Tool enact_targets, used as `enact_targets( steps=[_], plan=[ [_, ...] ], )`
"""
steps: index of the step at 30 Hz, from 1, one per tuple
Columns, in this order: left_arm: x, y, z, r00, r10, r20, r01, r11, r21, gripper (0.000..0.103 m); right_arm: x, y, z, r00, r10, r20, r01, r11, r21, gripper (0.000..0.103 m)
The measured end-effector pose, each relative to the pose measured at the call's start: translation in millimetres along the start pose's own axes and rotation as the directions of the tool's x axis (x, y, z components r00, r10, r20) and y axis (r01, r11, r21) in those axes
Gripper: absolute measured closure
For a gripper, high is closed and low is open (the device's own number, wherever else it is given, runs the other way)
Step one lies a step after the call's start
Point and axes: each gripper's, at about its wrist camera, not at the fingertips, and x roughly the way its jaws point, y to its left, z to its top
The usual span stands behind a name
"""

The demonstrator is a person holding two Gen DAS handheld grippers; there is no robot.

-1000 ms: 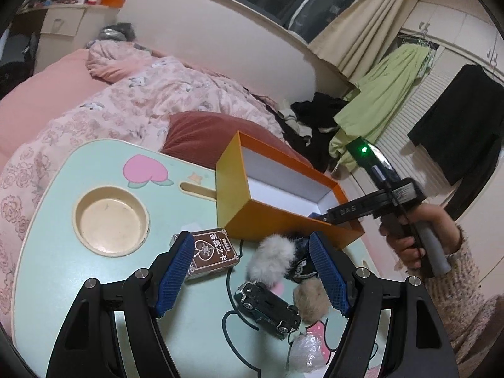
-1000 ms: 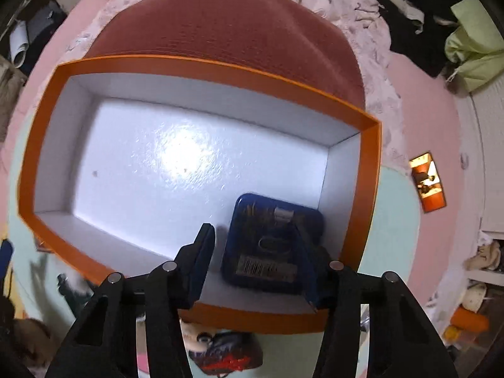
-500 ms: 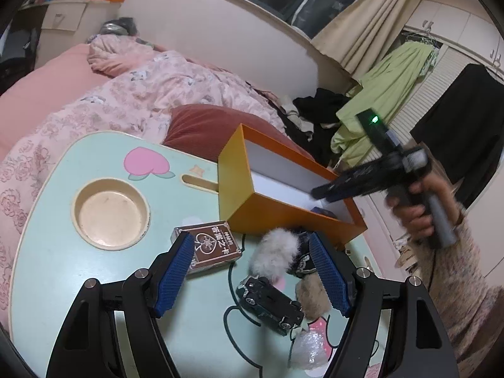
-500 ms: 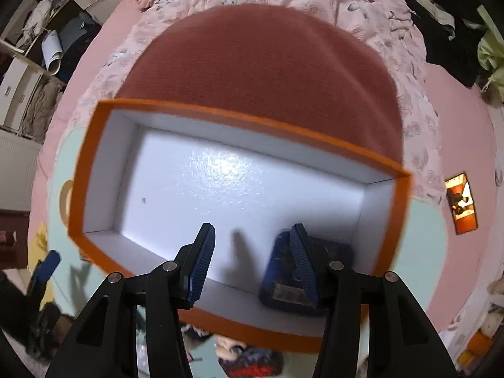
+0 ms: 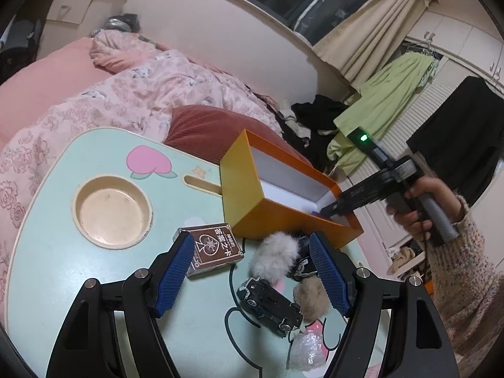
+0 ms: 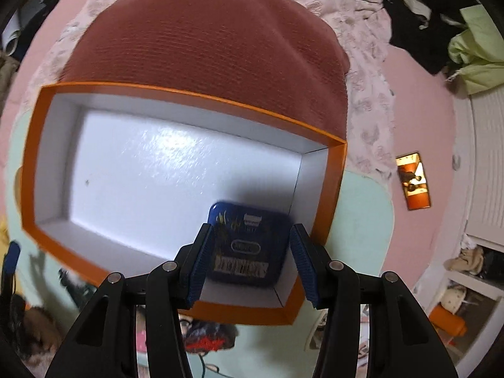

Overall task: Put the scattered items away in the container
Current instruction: 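Reach the right tool into the box and close it on the blue tin, then lift the blue tin out with the right tool, set it on the table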

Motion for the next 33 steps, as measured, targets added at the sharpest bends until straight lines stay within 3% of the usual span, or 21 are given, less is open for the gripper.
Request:
enact_targets(
  steps=[4,8,10,13,14,17,18,20,22,27,29,31,33],
  plan=[
    [-3.3,2.0,-0.5,1.0,-0.004,0.012,0.004,1.0,-0.006,0.028,22.2,4.6,6.0,0.997,-0.002,-0.077,0.004,1.0,0.019,0.045],
    [-4.1,5.2,0.3,1.0,-0.019,0.021,0.02,1.0,-0.024,0.028,24.8,1.7,4.0,0.999,0.001,-0.048,0.002,0.998,0.065,0.045],
    [-3.3,6.1,0.2,0.999,-0.026,0.02,0.027,0.999,-0.03,0.028,20.9,-2.7,3.8,0.997,0.076,-0.019,-0.074,0.993,0.092,0.045],
    [-2.1,6.8,0.0,1.0,-0.022,0.017,0.023,0.999,-0.03,0.028,13.4,-8.2,8.1,0.966,0.256,0.027,-0.258,0.961,0.1,0.045],
    [-2.1,7.1,-0.1,1.0,-0.022,0.016,0.022,0.999,-0.029,0.028,12.6,-8.8,9.7,0.96,0.279,0.039,-0.281,0.955,0.092,0.045],
    [-3.7,7.9,-0.7,1.0,-0.012,0.019,0.013,1.0,-0.027,0.028,8.7,-12.0,14.7,0.9,0.427,0.084,-0.432,0.899,0.064,0.046],
    [-4.6,8.7,-0.9,1.0,-0.008,0.02,0.008,1.0,-0.026,0.028,4.6,-12.4,14.2,0.902,0.417,0.111,-0.425,0.904,0.055,0.046],
    [-5.4,11.1,-2.0,1.0,-0.003,0.022,0.004,1.0,-0.031,0.028,-7.5,-6.3,8.9,0.942,0.283,0.181,-0.286,0.958,-0.006,0.045],
    [-4.6,13.0,-1.9,1.0,-0.005,0.019,0.006,0.999,-0.04,0.028,-11.4,5.4,0.6,0.97,0.171,0.175,-0.161,0.985,-0.067,0.044],
    [-5.8,10.8,-1.7,1.0,-0.009,0.027,0.01,0.999,-0.035,0.028,11.4,-8.2,1.5,0.99,0.123,0.074,-0.121,0.992,-0.031,0.041],
    [-6.8,9.7,-1.2,1.0,-0.005,0.028,0.006,0.999,-0.032,0.028,23.8,-5.9,2.1,0.989,0.144,0.035,-0.143,0.989,-0.024,0.031],
    [-7.9,10.1,-0.5,1.0,-0.004,0.03,0.005,0.999,-0.035,0.028,36.2,3.1,3.8,0.995,0.102,0.005,-0.101,0.993,-0.055,0.024],
    [-8.4,10.8,-0.3,0.999,-0.003,0.032,0.005,0.999,-0.04,0.028,36.9,10.8,4.4,0.998,0.062,0.026,-0.06,0.995,-0.076,0.023]
  ],
)
